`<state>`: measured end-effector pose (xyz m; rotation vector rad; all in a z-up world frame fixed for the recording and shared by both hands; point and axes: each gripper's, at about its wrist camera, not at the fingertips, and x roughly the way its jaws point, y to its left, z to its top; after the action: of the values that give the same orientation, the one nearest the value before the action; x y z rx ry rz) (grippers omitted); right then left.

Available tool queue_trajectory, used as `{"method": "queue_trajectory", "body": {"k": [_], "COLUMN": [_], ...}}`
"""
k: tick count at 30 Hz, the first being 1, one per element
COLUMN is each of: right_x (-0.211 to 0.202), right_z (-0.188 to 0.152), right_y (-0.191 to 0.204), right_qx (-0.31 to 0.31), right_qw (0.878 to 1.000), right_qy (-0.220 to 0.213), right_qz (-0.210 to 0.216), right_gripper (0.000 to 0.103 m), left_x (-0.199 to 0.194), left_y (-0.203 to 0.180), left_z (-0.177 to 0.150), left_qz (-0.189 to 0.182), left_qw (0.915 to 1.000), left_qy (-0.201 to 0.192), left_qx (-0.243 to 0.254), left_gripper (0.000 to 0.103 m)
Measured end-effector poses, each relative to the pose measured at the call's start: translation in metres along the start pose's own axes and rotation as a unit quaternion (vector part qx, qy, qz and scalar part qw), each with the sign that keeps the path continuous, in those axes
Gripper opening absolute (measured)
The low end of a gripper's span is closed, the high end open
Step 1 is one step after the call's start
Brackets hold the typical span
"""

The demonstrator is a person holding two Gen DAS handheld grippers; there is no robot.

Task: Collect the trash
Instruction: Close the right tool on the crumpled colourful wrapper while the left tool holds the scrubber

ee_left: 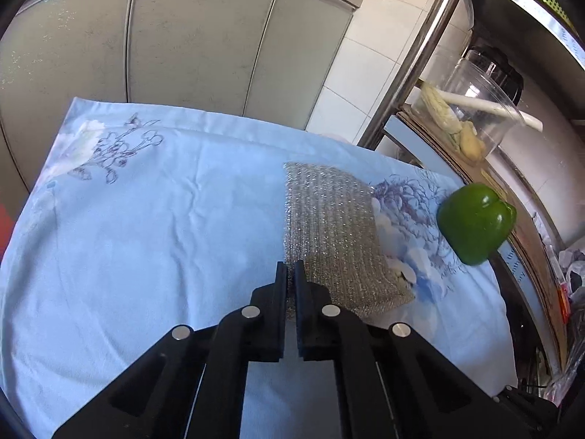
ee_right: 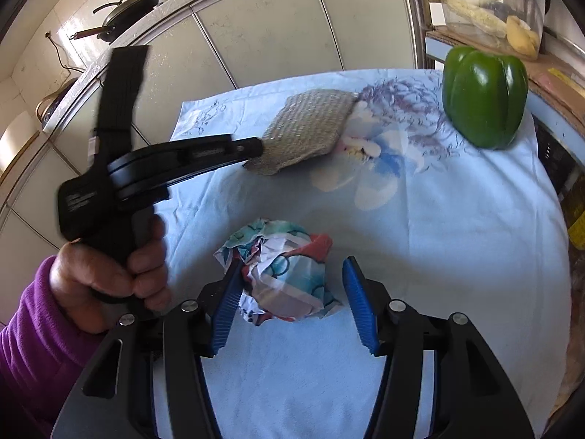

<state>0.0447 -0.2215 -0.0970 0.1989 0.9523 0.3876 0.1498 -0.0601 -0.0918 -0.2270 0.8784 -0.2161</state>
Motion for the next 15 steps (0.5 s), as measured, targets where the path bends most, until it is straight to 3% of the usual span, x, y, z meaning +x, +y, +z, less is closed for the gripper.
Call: {"method": "queue_trajectory", "body": {"k": [5,14,15], "right_x": [-0.002,0.001,0.002], "right_z": [-0.007,-0.01,-0.01], "right_y": [0.0,-0.003,-0.001], "right_qx": [0.01,0.039,0.036], "right_qw": [1.0,0.999,0.999], "right_qy": [-0.001,-0.011,-0.009], "right_qz": [0.002,0.017,0.017], "right_gripper": [0.056,0.056,0.045], "left_x": [-0.045,-0.131,-0.136], "left_y": [0.021,0.084,0.088], "left_z": [-0.018,-0.071,-0.076], "left_qz": [0.002,0.049,0.05], "left_qw": [0.9999,0.9987,0.9986], "left_qy": [-0.003,-0.014,-0.012], "left_qx": [-0.011,-0.006,-0.007], "left_gripper": [0.003,0.003,0.003]}}
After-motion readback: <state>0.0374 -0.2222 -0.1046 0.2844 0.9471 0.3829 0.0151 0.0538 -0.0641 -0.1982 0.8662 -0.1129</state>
